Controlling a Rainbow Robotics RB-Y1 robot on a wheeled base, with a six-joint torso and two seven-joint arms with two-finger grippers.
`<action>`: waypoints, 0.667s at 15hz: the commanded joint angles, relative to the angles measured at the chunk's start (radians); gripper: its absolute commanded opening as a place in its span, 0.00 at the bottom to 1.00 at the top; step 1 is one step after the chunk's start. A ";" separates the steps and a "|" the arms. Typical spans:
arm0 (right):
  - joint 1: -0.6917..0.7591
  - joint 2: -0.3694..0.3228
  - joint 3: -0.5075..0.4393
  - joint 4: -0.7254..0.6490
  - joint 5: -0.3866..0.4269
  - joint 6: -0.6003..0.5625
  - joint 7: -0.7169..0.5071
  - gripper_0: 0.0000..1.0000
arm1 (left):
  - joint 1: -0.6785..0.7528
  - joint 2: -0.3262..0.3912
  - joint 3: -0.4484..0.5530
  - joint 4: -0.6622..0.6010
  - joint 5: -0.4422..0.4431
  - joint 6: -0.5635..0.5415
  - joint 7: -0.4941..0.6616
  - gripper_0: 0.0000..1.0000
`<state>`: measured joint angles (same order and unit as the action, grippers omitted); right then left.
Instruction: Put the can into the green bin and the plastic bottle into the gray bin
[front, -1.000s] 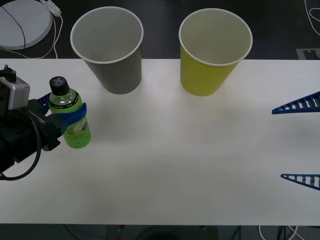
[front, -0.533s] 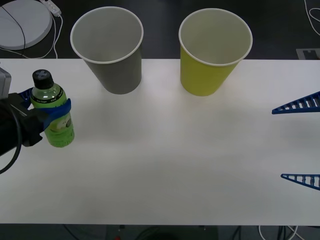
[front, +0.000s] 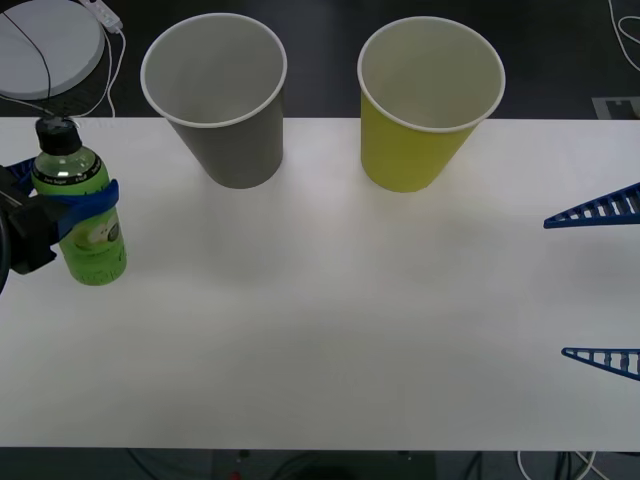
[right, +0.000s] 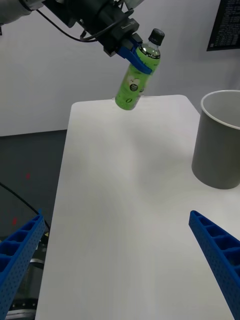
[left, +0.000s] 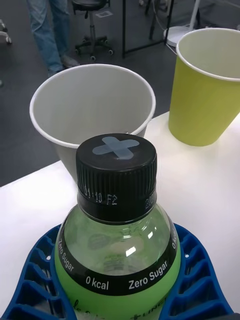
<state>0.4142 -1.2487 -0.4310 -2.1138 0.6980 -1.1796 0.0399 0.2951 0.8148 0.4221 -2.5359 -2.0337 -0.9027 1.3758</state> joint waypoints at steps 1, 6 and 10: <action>0.000 0.000 0.000 0.000 0.000 0.000 0.000 1.00 | -0.027 0.020 0.009 0.032 0.017 -0.005 0.000 0.00; 0.000 0.000 0.000 0.000 0.000 0.000 0.000 1.00 | -0.145 0.069 0.044 0.095 0.056 -0.144 0.002 0.00; 0.000 0.000 0.000 0.000 0.000 0.000 0.000 1.00 | -0.257 0.136 0.044 0.189 0.150 -0.229 0.000 0.00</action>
<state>0.4142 -1.2487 -0.4310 -2.1138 0.6980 -1.1796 0.0399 0.0570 0.9390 0.4668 -2.3656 -1.9091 -1.1168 1.3764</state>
